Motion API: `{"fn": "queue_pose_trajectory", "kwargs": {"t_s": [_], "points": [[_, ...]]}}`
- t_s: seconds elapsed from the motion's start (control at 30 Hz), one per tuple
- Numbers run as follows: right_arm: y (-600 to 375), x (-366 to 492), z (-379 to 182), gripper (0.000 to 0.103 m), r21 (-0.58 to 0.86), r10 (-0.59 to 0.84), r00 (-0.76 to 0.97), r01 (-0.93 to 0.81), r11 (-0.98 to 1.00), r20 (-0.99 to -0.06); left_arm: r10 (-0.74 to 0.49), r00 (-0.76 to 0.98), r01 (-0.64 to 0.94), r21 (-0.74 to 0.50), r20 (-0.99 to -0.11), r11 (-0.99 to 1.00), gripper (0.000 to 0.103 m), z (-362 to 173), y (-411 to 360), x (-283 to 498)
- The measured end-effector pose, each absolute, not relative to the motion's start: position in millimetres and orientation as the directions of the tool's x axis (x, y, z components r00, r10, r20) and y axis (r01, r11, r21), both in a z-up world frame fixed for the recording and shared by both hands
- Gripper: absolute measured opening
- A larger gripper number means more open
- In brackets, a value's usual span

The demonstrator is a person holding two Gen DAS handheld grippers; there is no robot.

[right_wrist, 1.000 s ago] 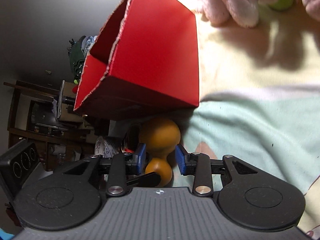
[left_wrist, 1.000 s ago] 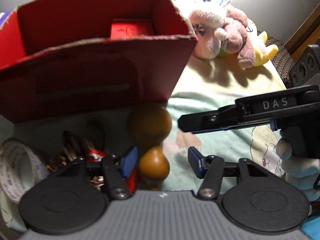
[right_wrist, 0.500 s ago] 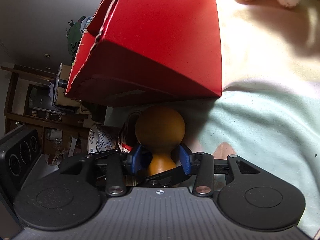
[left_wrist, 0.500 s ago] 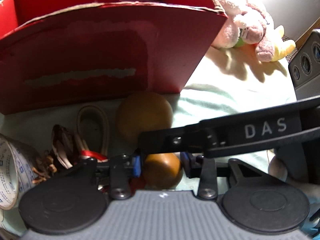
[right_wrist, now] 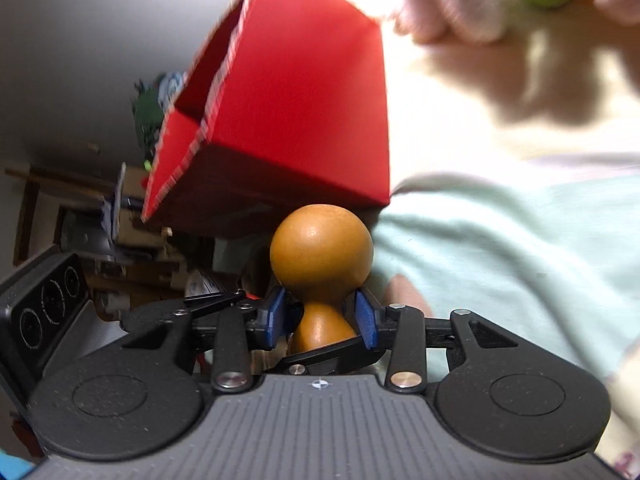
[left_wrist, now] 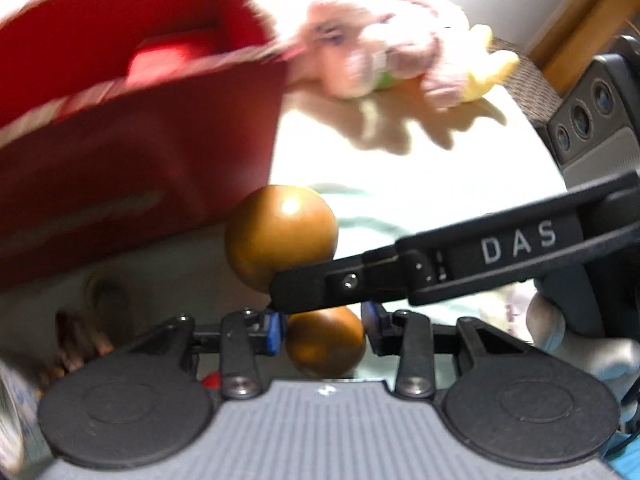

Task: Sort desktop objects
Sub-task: 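Grasp the wooden gourd-shaped stamp with the right tool, then carry the wooden stamp with the right tool over the cardboard box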

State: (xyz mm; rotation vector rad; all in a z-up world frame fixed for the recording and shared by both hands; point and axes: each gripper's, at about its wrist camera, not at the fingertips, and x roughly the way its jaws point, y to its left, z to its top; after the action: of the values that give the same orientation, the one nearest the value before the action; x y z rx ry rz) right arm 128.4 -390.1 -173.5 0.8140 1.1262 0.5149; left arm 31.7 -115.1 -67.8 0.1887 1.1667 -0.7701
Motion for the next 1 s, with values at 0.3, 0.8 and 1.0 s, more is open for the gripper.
{"fn": "queue_pose_trajectory", "kwargs": {"t_s": [0.3, 0.8, 1.0], "points": [[-432, 111, -107, 0.041, 0.764, 0.654, 0.538, -0.030, 0.645, -0.532, -0.570, 0.202, 0.749, -0.249, -0.796, 0.613, 0.040, -5, -147, 39], [-363, 194, -45, 0.041, 0.711, 0.670, 0.574, -0.202, 0.674, -0.471, -0.615, 0.329, 0.748, -0.200, -0.717, 0.633, 0.041, 72, -111, 96], [-333, 235, -43, 0.040, 0.720, 0.706, 0.520, -0.225, 0.656, -0.481, -0.577, 0.360, 0.703, -0.194, -0.733, 0.684, 0.041, 74, -87, 124]]}}
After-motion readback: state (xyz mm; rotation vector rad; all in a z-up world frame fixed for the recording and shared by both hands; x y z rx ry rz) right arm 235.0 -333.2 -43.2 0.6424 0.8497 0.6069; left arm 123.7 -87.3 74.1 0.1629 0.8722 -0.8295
